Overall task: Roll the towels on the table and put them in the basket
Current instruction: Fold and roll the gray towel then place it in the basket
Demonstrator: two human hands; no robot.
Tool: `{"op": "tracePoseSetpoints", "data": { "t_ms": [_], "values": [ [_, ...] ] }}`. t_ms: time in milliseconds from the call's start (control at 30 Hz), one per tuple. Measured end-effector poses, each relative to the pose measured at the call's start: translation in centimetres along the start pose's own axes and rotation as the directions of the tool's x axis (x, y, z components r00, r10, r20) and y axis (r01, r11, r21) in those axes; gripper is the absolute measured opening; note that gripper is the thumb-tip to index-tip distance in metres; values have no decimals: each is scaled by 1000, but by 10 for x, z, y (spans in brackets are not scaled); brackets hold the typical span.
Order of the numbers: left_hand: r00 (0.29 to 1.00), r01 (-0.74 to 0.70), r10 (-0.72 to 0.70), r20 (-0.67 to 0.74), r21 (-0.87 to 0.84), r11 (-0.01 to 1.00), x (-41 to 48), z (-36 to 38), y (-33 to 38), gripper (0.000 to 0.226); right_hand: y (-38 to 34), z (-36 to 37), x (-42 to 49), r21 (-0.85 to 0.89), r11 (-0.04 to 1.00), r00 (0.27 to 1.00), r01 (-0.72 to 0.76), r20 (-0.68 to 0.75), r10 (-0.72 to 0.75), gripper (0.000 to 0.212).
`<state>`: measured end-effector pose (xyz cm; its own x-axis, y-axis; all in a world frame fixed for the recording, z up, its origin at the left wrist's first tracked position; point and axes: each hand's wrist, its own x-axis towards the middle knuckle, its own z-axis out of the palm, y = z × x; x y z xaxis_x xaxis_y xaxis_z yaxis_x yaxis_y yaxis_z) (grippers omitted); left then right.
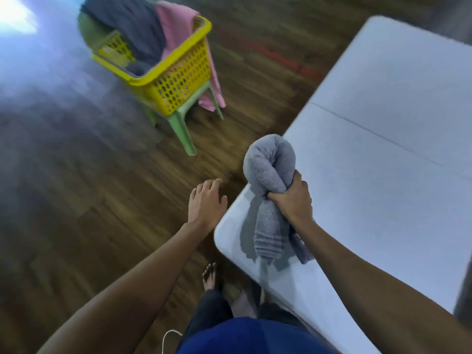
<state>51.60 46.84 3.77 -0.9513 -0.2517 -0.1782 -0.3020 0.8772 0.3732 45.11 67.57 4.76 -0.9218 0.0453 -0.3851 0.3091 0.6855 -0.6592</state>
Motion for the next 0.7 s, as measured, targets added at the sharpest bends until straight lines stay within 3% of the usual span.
{"op": "tracePoseSetpoints", "data": {
  "t_ms": [300, 500, 700],
  "values": [
    [957, 232, -236, -170, -41, 972, 29, -119, -176, 29, -167, 140, 2, 57, 973, 958, 224, 172, -230, 81],
    [960, 200, -198, -197, -14, 980, 85, -195, -277, 24, -271, 215, 6, 194, 954, 959, 230, 120, -256, 72],
    [966, 150, -150, -213, -19, 989, 178, -244, -329, 24, -350, 256, 53, 233, 944, 966, 234, 52, -253, 68]
  ]
}}
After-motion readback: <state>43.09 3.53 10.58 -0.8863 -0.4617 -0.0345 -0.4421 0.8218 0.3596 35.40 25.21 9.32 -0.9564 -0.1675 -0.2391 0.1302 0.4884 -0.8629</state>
